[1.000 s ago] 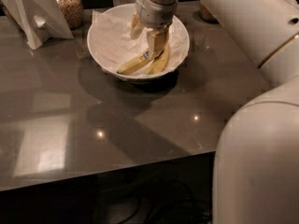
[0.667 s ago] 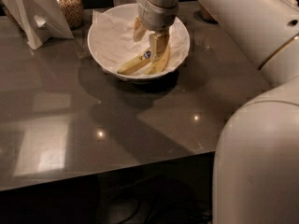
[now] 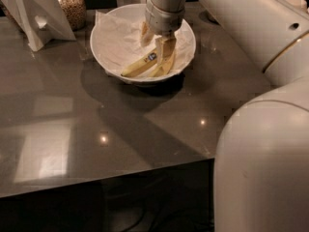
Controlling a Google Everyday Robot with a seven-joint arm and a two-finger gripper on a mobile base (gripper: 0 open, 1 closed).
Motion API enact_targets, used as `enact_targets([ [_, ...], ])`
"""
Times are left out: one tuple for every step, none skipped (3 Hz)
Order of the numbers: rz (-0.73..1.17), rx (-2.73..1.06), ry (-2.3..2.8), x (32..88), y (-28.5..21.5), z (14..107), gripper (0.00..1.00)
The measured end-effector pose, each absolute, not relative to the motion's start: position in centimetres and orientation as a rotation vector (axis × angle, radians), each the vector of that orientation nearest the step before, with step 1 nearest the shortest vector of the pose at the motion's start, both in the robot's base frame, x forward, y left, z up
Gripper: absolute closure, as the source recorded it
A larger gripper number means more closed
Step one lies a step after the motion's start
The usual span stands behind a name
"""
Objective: Pick banana from white bowl
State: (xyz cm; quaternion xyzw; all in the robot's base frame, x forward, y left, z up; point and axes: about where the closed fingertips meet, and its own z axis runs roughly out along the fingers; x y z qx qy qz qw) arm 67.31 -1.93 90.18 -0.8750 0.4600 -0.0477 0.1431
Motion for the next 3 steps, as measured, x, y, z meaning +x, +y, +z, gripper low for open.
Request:
enact_targets([
  [-0.161, -2.542, 1.334, 68.2, -2.5, 89.7, 0.44],
  [-0.184, -2.553, 1.350, 69.3, -3.3, 89.3, 0.45],
  [-0.208, -2.560, 1.365, 70.4, -4.0, 89.2, 0.46],
])
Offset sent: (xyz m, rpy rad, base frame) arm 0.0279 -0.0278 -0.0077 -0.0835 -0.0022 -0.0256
